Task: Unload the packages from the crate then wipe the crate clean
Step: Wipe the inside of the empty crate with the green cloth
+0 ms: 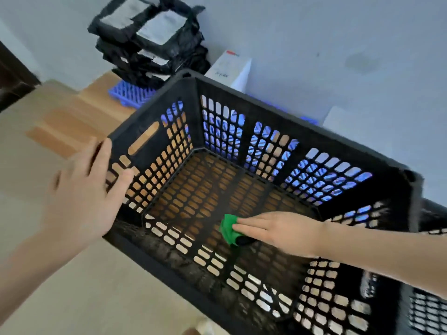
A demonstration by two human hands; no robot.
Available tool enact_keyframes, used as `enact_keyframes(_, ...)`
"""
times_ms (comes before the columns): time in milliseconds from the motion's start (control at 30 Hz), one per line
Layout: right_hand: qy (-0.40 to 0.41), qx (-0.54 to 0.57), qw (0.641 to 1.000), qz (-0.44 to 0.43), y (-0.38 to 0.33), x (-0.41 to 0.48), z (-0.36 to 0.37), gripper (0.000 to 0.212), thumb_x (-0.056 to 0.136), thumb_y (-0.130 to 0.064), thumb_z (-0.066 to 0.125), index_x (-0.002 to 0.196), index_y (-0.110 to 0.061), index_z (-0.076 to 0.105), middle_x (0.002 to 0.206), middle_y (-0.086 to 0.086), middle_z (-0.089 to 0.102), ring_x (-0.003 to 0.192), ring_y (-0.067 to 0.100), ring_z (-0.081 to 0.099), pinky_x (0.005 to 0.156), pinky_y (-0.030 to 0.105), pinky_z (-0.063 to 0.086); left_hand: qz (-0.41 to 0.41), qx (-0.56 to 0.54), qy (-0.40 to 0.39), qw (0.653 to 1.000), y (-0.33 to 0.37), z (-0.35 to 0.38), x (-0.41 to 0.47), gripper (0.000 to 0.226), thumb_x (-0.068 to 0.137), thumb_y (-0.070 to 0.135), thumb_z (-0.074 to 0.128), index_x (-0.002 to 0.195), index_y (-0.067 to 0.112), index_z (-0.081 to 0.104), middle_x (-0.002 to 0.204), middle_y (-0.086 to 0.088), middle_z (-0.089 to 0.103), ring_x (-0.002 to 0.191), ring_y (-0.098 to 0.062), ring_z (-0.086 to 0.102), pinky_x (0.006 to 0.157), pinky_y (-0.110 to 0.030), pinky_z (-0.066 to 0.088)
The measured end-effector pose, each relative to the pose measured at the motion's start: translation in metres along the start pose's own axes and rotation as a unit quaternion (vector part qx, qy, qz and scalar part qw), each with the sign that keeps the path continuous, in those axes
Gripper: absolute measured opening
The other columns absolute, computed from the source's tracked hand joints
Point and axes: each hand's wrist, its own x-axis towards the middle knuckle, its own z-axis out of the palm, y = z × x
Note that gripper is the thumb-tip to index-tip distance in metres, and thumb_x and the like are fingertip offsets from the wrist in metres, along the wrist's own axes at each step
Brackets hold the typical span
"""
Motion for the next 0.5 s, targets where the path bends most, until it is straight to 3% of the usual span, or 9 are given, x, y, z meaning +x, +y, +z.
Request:
enact_keyframes(133,0.035,0.091,0.981,0.165,-0.021,-0.009,-0.028,0.083,0.087,0.001,0.046,0.153,-0.031,0.006,0.159,-0.01,0.014,0.139,0.014,0.033,0.11,0.025,0.032,0.085,0.044,-0.008,0.995,0.001,-0.005,0.001,0.078,0.086,0.071,0.015,0.155,0.034,0.011,0.163,-0.007,0.006,0.146,-0.036,0.013,0.114,-0.061,0.013)
enact_keyframes(267,0.094,0.101,0.957,0.254,-0.031,-0.011,-0.04,0.085,0.09,-0.002,0.047,0.15,-0.039,0.001,0.157,-0.013,0.021,0.136,0.014,0.038,0.107,0.033,0.039,0.279,0.109,-0.011,0.954,0.014,-0.007,0.022,0.075,0.087,0.061,0.028,0.154,0.026,0.025,0.163,-0.008,0.012,0.149,-0.032,0.014,0.113,-0.06,0.018)
enact_keyframes(400,0.138,0.112,0.932,0.317,-0.031,-0.012,-0.055,0.081,0.092,-0.002,0.048,0.152,-0.036,0.006,0.157,-0.013,0.022,0.139,0.007,0.031,0.113,0.019,0.025,0.43,0.119,0.001,0.895,0.049,0.0,0.06,0.068,0.093,0.059,0.023,0.153,0.029,0.026,0.163,-0.004,0.014,0.15,-0.025,0.013,0.117,-0.05,0.018)
enact_keyframes(500,0.148,0.129,0.907,0.372,-0.026,-0.01,-0.061,0.078,0.095,-0.006,0.049,0.152,-0.037,0.004,0.156,-0.013,0.023,0.138,0.007,0.032,0.113,0.02,0.027,0.5,0.103,0.001,0.86,0.079,0.002,0.093,0.065,0.094,0.058,0.025,0.152,0.028,0.029,0.163,-0.001,0.017,0.15,-0.022,0.014,0.117,-0.047,0.024)
